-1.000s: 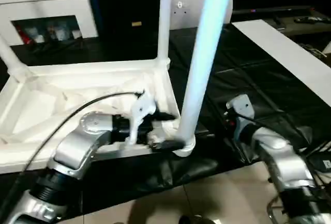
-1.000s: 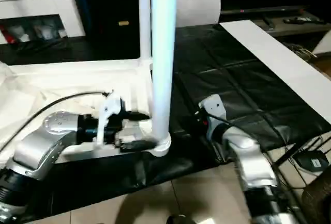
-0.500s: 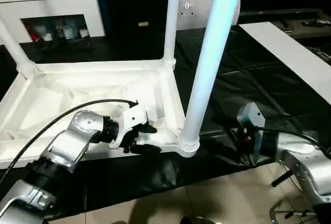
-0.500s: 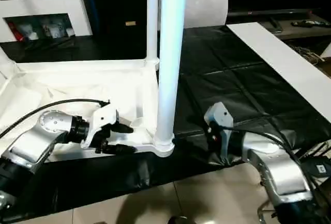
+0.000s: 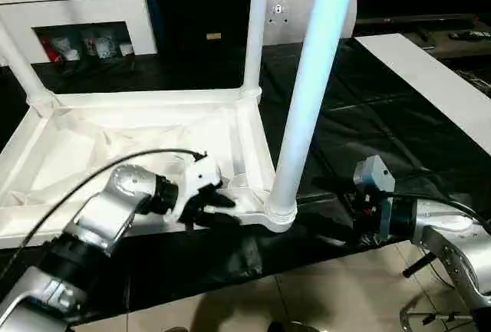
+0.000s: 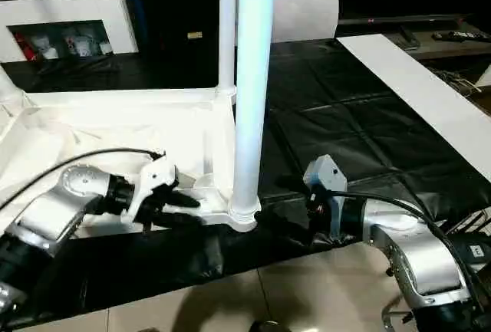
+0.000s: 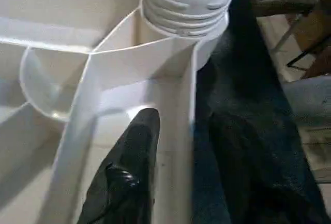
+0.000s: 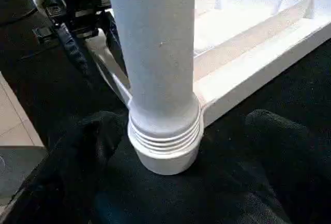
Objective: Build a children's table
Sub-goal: Rotate leg to tighten
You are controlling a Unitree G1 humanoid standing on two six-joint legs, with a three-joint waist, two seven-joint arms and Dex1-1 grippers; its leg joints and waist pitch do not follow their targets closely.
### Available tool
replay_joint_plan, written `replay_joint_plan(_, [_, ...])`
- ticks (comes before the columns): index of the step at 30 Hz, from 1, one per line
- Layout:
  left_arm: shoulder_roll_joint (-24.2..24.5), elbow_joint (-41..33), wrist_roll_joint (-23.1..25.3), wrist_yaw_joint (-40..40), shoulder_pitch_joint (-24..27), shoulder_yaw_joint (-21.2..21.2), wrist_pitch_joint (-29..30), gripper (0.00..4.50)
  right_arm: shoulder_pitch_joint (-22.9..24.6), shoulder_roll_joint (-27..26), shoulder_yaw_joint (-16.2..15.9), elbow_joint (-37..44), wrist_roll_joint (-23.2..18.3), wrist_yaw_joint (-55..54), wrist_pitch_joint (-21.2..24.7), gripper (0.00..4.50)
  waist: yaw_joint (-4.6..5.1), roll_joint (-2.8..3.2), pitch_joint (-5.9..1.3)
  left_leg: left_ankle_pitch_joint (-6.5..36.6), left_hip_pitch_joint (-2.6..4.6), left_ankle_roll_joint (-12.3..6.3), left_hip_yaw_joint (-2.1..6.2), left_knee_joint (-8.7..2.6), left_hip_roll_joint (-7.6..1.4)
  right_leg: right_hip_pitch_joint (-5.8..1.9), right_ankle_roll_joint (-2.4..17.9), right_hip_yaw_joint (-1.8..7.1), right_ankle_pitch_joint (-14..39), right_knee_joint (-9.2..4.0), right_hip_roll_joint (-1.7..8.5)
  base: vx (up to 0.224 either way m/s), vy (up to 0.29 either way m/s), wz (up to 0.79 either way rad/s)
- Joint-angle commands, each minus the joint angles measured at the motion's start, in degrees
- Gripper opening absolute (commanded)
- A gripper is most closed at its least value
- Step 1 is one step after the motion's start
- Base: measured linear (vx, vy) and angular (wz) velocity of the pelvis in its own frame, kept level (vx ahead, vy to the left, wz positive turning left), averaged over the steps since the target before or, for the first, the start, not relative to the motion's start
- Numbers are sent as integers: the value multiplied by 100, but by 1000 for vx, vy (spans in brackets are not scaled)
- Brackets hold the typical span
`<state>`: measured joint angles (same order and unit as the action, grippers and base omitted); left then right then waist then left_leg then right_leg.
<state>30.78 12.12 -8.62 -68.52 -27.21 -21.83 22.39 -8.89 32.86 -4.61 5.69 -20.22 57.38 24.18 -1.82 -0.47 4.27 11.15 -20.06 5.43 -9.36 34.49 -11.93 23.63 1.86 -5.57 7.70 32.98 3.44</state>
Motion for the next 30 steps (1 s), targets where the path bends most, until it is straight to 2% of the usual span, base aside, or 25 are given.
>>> replay_joint_plan(1, [36,-235,-3,-48,20,-57,109,151,-41,25,-11,108,-9,-45,38,450,-3,30,-409,1336,10,-392,3,-367,-34,-310,344,178,3160,-569,343,0,0,0])
replay_joint_plan(3, [81,-368,-28,-98,48,-89,230,135,-44,23,-27,118,-27,-23,64,450,-4,27,-413,1323,8,-383,2,-368,-40,-317,357,185,3138,-557,352,0,0,0])
replay_joint_plan(4, [107,-405,-9,-115,55,-109,246,121,-45,27,-37,119,-32,-10,73,450,1,-19,-421,1291,0,-396,0,-367,-42,-322,362,187,3136,-558,352,0,0,0])
replay_joint_plan(5, [159,-456,46,-130,67,-148,254,110,-48,40,-58,122,-34,19,78,450,-13,7,-417,1289,11,-393,3,-366,-42,-312,368,192,3152,-547,356,0,0,0])
replay_joint_plan(7, [172,-469,64,-128,70,-158,260,106,-49,42,-63,123,-34,25,78,450,-5,14,-416,1281,4,-395,2,-368,-43,-314,369,192,3125,-548,351,0,0,0])
replay_joint_plan(9, [166,-498,101,-66,82,-132,264,101,-50,45,-69,114,-29,24,69,450,-2,-9,-424,1268,0,-384,0,-359,-34,-323,337,187,3160,-549,353,0,0,0])
replay_joint_plan(17, [150,-416,291,119,52,-175,223,19,-65,28,-114,79,23,9,39,450,-7,-2,-427,1267,4,-379,-5,-345,-21,-313,248,172,3281,-577,347,0,0,0])
replay_joint_plan(20, [154,-379,331,127,34,-197,172,8,-66,19,-120,77,29,6,40,450,-10,-8,-431,1231,-9,-382,-2,-346,-16,-323,210,169,3312,-579,349,0,0,0])
replay_joint_plan(22, [167,-347,395,132,16,-223,96,3,-77,13,-122,65,36,3,37,450,-7,-9,-428,1283,11,-379,-7,-336,-11,-305,193,161,3392,-600,348,0,0,0])
replay_joint_plan(25, [225,-286,539,96,-8,-310,-149,3,-99,10,-120,47,43,-2,24,450,-6,-10,-428,1282,0,-383,2,-344,-17,-310,180,163,3361,-591,348,0,0,0])
replay_joint_plan(30, [288,-248,700,1,6,-390,-527,3,-168,-21,-151,-20,81,-38,-24,450,-2,-12,-420,1338,9,-355,-2,-327,4,-299,78,140,3592,-632,349,0,0,0])
